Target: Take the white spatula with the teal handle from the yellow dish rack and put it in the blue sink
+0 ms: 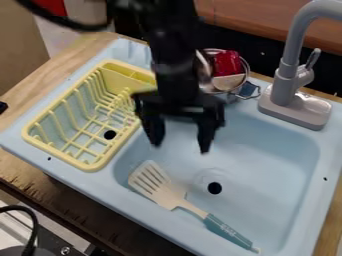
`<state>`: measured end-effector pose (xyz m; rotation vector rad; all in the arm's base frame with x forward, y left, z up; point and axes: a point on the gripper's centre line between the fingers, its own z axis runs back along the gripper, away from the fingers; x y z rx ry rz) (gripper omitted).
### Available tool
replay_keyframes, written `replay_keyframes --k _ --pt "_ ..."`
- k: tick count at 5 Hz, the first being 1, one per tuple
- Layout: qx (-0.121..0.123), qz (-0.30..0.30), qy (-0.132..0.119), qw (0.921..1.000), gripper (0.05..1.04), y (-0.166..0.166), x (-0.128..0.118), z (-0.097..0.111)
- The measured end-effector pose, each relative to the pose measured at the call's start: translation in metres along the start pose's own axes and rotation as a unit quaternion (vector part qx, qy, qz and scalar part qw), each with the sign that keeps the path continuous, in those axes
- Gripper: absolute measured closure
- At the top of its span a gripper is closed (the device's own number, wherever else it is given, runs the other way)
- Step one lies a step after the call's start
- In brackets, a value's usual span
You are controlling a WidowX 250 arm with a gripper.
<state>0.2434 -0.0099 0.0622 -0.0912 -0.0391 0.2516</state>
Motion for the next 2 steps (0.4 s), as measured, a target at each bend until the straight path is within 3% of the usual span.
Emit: replay_keyframes --k 1,2 --pt "0.000 -0.033 -0.003 0.9994 0.084 0.022 0.011 0.007" --pt "0.018 -0.043 -0.011 0.9988 0.084 0.042 0.023 0.007"
